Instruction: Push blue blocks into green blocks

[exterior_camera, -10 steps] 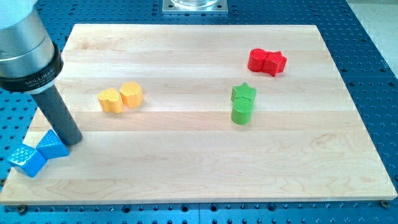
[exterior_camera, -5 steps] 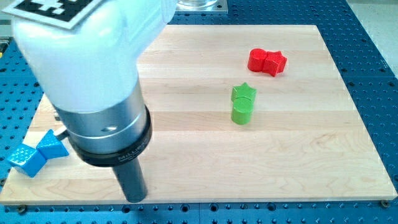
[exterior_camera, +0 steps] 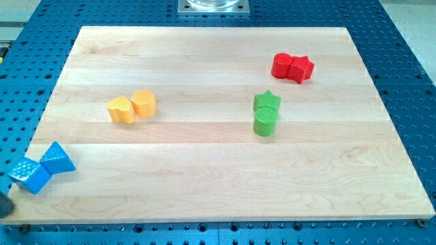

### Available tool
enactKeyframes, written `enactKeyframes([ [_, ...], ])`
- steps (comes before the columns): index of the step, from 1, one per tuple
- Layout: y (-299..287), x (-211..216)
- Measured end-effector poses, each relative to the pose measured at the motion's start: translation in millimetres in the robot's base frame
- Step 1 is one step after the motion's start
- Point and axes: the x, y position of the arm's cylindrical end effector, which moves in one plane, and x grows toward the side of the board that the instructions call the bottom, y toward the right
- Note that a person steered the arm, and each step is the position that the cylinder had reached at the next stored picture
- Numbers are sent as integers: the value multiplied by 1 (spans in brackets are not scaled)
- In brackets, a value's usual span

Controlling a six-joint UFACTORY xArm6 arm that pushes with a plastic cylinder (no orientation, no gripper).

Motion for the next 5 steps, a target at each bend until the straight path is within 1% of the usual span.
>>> enactKeyframes([
  [2,47,-71],
  [3,75,-92],
  [4,45,-106],
  [5,67,-114],
])
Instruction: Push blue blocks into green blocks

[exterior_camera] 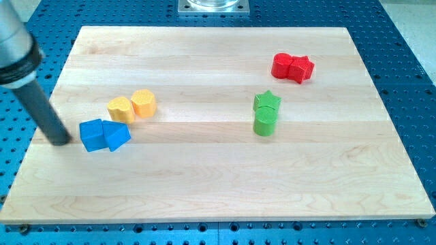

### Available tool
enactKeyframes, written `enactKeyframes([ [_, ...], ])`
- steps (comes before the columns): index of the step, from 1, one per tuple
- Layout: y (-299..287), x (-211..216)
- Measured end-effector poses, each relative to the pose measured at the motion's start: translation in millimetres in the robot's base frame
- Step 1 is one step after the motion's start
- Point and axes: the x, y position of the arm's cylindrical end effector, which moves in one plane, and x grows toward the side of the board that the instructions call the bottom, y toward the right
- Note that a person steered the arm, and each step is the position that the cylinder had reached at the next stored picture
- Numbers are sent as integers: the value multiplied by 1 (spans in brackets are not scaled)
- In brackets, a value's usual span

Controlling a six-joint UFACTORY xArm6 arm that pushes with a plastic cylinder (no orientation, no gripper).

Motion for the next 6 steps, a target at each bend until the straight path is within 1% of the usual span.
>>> enactKeyframes([
  [1,97,6],
  [2,142,6],
  [3,106,10],
  [4,36,35],
  [5,101,34],
  [6,174,13],
])
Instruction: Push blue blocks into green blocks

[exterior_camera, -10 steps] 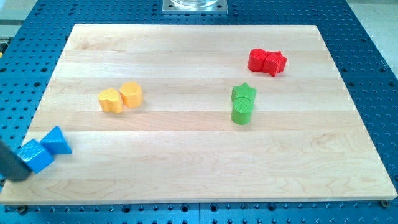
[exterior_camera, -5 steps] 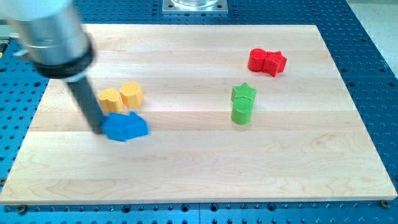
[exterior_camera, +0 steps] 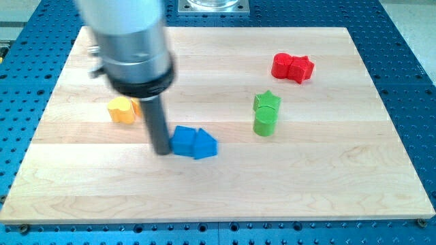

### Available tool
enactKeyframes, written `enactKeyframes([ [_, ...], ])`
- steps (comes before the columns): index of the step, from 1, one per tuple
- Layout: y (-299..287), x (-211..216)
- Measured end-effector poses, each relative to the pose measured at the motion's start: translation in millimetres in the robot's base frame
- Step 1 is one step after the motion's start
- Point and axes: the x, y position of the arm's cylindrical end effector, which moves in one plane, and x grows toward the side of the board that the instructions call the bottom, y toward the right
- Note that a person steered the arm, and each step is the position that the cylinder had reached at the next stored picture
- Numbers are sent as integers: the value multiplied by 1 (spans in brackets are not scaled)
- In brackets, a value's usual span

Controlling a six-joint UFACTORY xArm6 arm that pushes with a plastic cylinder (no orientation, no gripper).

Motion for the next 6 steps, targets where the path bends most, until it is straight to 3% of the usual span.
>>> enactKeyframes([
  [1,65,-14],
  [2,11,17],
  [3,106,57],
  [4,161,48],
  [6,156,29],
])
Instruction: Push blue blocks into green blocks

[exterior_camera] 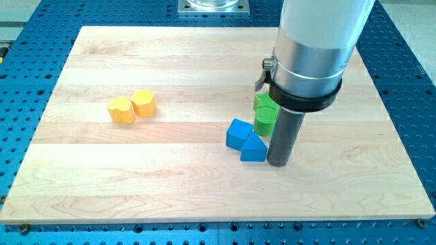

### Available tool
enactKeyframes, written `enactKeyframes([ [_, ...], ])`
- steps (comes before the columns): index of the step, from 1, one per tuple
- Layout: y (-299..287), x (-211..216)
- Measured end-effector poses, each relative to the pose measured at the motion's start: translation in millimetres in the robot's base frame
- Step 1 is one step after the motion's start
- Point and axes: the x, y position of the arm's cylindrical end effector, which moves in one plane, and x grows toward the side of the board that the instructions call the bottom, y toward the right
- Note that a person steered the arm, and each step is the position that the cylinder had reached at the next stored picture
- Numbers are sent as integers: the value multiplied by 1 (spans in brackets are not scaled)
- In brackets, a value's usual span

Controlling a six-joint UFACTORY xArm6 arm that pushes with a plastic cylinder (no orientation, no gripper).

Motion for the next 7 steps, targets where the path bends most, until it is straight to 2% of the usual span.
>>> enactKeyframes([
  [1,16,40],
  [3,-38,-44],
  [4,-21,26],
  [5,-21,40],
  [6,-90,-3],
  [7,-113,-45],
])
